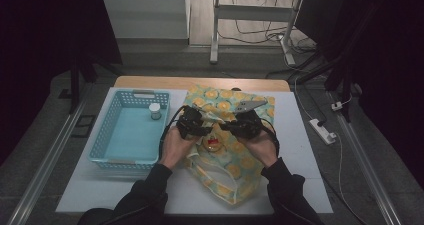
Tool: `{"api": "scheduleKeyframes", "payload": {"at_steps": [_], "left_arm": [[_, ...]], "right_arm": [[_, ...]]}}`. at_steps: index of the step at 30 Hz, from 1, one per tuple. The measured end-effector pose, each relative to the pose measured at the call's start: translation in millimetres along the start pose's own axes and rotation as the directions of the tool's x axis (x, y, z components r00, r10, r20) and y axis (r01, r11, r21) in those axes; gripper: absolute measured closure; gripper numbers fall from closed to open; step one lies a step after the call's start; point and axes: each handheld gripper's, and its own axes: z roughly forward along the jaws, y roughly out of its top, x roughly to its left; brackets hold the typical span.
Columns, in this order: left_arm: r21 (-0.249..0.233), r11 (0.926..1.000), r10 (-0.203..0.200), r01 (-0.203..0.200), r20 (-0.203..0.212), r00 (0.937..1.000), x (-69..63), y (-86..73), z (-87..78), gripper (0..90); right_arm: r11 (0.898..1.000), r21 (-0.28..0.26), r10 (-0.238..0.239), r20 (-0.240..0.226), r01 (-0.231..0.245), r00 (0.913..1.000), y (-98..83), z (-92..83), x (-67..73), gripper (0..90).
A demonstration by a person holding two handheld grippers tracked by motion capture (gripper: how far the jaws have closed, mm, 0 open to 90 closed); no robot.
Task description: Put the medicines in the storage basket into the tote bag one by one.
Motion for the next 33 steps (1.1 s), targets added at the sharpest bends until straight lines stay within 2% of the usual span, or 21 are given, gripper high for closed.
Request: {"api": "scheduleKeyframes", "payload": {"at_steps": [5, 10, 14, 19, 25, 30, 33], "left_arm": [[0.007, 0.9997, 0.023, -0.023, 0.01, 0.9997, -4.8, 0.6, -6.4, 38.6], [0.009, 0.9992, 0.038, -0.038, 0.043, 0.9984, -10.2, -0.3, -14.6, 33.6], [-0.001, 0.9979, 0.065, -0.065, 0.057, 0.9963, -16.0, -2.0, -23.5, 28.1], [-0.021, 0.9967, 0.08, -0.079, 0.074, 0.994, -21.1, -3.6, -35.3, 23.3], [-0.035, 0.9964, 0.08, -0.078, 0.078, 0.9937, -21.5, -5.8, -44.9, 18.0], [-0.057, 0.9962, 0.07, -0.065, 0.091, 0.9934, -17.6, -9.5, -53.2, 12.4], [-0.053, 0.9963, 0.073, -0.068, 0.103, 0.992, -14.6, -11.8, -57.1, 7.6]], "right_arm": [[1.0, -0.006, 0.0, 0.002, 0.0, 1.0, 0.3, -1.5, -0.5, 89.7], [1.0, -0.006, 0.001, 0.002, -0.001, 1.0, 0.1, -1.5, -0.7, 89.7], [1.0, -0.005, 0.004, 0.003, -0.004, 1.0, -0.2, -1.5, -1.2, 89.7], [1.0, -0.001, 0.002, 0.003, -0.002, 1.0, -0.5, -0.8, -1.2, 89.7], [1.0, -0.001, 0.006, 0.004, -0.006, 1.0, -0.9, -1.2, -1.6, 89.7], [1.0, -0.003, 0.008, 0.005, -0.008, 1.0, -1.0, -2.2, -2.6, 89.7], [1.0, -0.002, 0.007, 0.005, -0.007, 1.0, -1.0, -2.0, -2.6, 89.7]]}}
